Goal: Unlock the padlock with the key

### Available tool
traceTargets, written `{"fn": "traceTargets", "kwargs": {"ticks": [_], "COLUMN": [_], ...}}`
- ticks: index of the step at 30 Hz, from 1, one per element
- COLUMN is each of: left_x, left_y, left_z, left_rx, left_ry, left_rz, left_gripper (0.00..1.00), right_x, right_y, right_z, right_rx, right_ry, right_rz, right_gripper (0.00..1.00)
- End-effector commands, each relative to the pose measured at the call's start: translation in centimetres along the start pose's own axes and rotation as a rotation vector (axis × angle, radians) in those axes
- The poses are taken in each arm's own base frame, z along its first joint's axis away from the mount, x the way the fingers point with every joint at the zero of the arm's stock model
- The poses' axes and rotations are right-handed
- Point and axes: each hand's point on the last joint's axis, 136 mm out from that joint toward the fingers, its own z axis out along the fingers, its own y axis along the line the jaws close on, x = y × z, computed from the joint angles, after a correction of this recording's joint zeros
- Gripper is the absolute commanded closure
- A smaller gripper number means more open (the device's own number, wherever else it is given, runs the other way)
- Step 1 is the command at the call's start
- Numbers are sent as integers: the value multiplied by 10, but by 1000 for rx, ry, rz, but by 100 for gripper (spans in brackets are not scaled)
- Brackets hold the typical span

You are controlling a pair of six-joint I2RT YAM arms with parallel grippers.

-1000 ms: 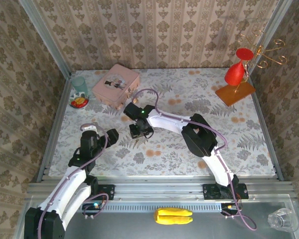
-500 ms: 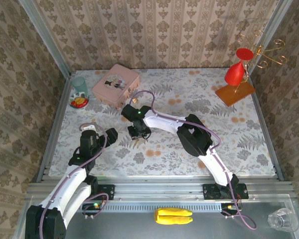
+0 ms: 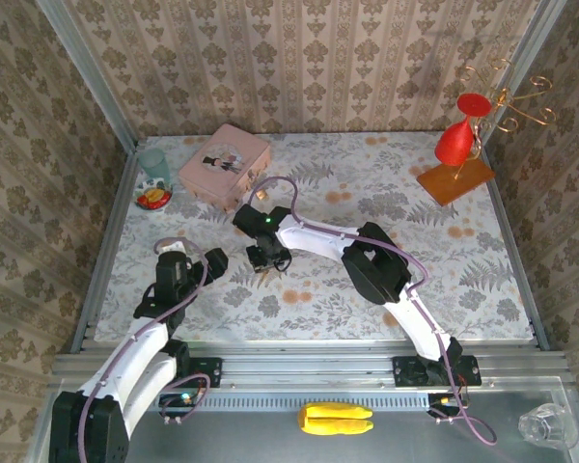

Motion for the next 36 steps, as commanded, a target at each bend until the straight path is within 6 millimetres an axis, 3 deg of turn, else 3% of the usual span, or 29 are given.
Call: {"fn": "traceTargets", "kwargs": {"ticks": [1,8,24,27,30,36], "left_x": [1,2,2,2,2,3], "left_y": [1,3,2,1,1,1], "left_z": [2,4,7,8,8,8], "left_rx": [9,6,7,7,5,6], "left_ry": [0,4,27,32,37,41], "left_rz": [-26,-34,-40,-41,-43,-44], "left_gripper": [0,0,0,0,0,0], "right_x": [32,40,45,47,49,58], "right_y": [6,7,15,14,12,8], "right_z": [5,7,-7,-11,-13,-10], "right_rx": [6,-1,-101,-115,-114,-105], "right_ry": [90,101,44,34,32,44], "right_rz": [-33,-39,26,37,35,35], "right_gripper": [70,75,98,97,86,74]}}
